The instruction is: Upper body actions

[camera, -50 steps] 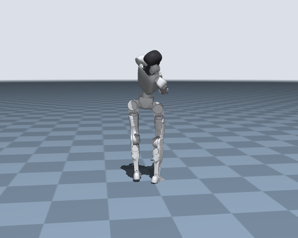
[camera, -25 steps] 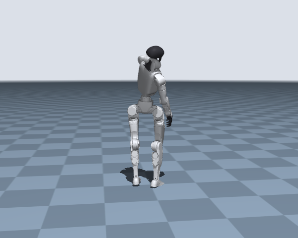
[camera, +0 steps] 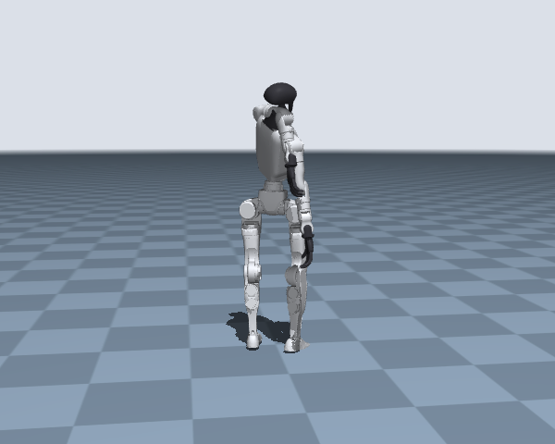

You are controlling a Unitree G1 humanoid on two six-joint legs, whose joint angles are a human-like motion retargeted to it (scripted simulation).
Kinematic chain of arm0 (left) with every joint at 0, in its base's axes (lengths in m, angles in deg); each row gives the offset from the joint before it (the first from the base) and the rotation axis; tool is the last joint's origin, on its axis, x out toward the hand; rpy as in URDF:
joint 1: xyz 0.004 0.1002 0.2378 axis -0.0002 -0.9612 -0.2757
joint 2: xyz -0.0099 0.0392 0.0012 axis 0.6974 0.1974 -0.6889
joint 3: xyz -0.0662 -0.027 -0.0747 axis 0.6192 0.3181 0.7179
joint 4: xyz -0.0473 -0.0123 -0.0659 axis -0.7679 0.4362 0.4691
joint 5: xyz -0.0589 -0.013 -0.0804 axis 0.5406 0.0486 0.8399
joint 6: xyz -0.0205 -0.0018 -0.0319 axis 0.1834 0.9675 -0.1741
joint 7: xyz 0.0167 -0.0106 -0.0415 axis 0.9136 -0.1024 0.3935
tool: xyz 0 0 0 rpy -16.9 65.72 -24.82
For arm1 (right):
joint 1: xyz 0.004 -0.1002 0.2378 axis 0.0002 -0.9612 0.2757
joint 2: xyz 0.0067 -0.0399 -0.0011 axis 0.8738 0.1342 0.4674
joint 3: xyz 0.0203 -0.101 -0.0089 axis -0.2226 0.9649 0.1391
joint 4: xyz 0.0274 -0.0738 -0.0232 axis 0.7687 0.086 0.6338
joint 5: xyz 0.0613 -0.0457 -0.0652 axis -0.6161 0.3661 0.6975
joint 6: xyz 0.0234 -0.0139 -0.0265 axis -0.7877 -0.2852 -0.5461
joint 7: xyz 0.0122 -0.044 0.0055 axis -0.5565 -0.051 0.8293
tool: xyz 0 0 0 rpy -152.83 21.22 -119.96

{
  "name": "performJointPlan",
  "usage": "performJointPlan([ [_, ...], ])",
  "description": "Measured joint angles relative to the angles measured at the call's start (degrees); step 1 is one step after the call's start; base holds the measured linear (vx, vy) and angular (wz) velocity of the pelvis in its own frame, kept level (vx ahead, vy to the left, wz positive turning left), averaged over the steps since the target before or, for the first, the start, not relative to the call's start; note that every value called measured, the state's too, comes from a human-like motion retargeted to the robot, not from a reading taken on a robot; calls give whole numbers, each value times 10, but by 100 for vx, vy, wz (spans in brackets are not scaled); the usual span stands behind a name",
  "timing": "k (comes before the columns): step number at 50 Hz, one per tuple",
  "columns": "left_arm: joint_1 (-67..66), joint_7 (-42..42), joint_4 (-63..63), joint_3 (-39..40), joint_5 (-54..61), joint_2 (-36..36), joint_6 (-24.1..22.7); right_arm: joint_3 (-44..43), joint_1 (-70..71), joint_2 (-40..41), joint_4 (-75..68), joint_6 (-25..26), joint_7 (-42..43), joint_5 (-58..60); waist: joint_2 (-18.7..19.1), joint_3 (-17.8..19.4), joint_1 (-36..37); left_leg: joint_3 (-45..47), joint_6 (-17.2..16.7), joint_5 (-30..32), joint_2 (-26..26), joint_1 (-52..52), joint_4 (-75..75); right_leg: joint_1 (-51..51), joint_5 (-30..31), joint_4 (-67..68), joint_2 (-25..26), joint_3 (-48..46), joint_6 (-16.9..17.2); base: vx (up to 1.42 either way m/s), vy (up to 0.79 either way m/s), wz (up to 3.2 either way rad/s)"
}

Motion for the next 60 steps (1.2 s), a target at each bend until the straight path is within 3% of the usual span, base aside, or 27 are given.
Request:
performJointPlan([
  [3,0,30,16,0,-87,0,16,26,-3,4,7,-7,-7,1,-4,-24,-41,-43,-13,4,2,-14,6,8,1,-10,-14,-42,2,-1,-3,133],
  [12,0,-11,-13,0,-156,0,14,101,-5,1,18,-6,-6,89,-2,-14,7,-11,0,14,-3,-27,7,9,6,-24,2,-11,-6,1,-2,-29],
  [22,0,-15,-49,0,-224,0,14,78,3,18,14,7,-13,97,-2,-11,8,-11,7,14,-3,-34,6,2,15,-32,9,-14,-6,1,-1,-3],
  [30,0,-34,-40,0,-238,0,16,80,8,25,73,-40,39,80,-2,-5,-14,-23,6,14,-5,-25,8,13,16,-32,3,-26,-3,0,0,6],
  [35,0,-37,-42,0,-234,0,16,59,14,58,195,-102,61,43,-3,1,-25,-31,7,14,-6,-19,7,22,17,-35,3,-35,-2,0,0,4],
  [42,0,-38,-36,0,-230,0,18,87,43,98,496,-190,82,-61,-3,1,-29,-32,9,14,-8,-8,6,36,17,-38,4,-37,-2,3,1,0],
  [52,0,-33,-40,0,-231,0,26,112,196,148,909,-238,156,-174,-4,-19,-3,-39,14,13,-15,-5,3,39,16,-40,2,-43,0,6,2,4],
  [60,0,-33,-41,0,-210,0,26,48,311,200,1078,-223,313,-91,-4,-27,4,-56,19,13,-22,-3,-1,41,13,-39,-1,-58,3,2,1,12],
])
